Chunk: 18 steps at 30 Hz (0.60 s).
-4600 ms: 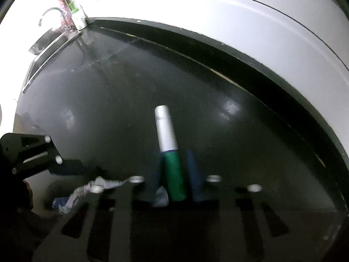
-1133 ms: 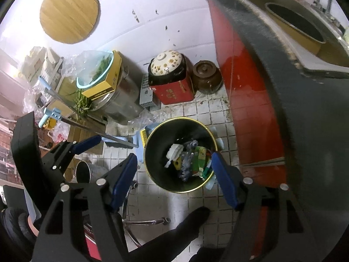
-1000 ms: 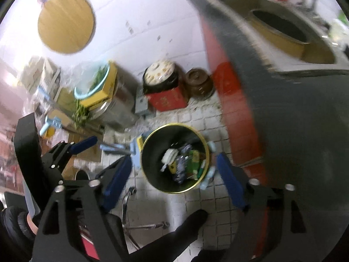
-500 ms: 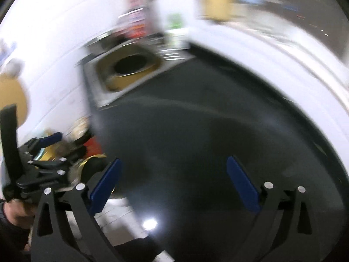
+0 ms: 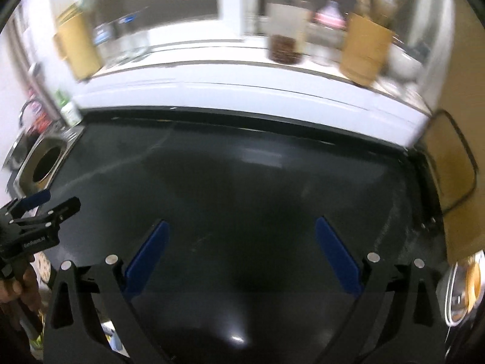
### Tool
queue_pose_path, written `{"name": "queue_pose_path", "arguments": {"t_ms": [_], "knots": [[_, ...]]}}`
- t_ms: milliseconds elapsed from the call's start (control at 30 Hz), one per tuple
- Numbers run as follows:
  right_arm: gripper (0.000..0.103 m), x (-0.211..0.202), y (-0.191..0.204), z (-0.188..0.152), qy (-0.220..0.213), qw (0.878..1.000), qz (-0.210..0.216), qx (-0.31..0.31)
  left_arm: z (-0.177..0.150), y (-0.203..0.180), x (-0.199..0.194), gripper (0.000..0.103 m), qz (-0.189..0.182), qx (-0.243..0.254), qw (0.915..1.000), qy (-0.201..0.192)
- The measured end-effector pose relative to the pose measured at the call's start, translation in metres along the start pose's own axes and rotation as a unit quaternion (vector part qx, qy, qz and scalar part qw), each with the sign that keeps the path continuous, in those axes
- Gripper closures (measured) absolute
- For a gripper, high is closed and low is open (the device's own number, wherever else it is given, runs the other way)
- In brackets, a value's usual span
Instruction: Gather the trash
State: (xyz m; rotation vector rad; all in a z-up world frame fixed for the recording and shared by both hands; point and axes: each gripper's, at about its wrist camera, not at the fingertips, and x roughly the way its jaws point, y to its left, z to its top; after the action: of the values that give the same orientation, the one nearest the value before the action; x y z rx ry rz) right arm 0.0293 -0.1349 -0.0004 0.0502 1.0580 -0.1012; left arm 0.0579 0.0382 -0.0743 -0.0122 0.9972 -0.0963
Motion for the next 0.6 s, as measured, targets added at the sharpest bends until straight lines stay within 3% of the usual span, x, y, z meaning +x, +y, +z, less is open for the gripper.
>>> {"name": "queue_pose_path", "arguments": {"t_ms": [200, 600], "knots": [[0.009, -0.002, -0.028, -0.004, -0.003, 0.999, 0.002, 0.032, 0.002, -0.024, 0.008, 0.009, -0.001, 0.029, 0.9995, 0.012], [0.009, 0.009, -0.029, 0.006, 0.001, 0.999, 0.013, 0.031, 0.009, -0.024, 0.014, 0.009, 0.008, 0.03, 0.9994, 0.017]]}}
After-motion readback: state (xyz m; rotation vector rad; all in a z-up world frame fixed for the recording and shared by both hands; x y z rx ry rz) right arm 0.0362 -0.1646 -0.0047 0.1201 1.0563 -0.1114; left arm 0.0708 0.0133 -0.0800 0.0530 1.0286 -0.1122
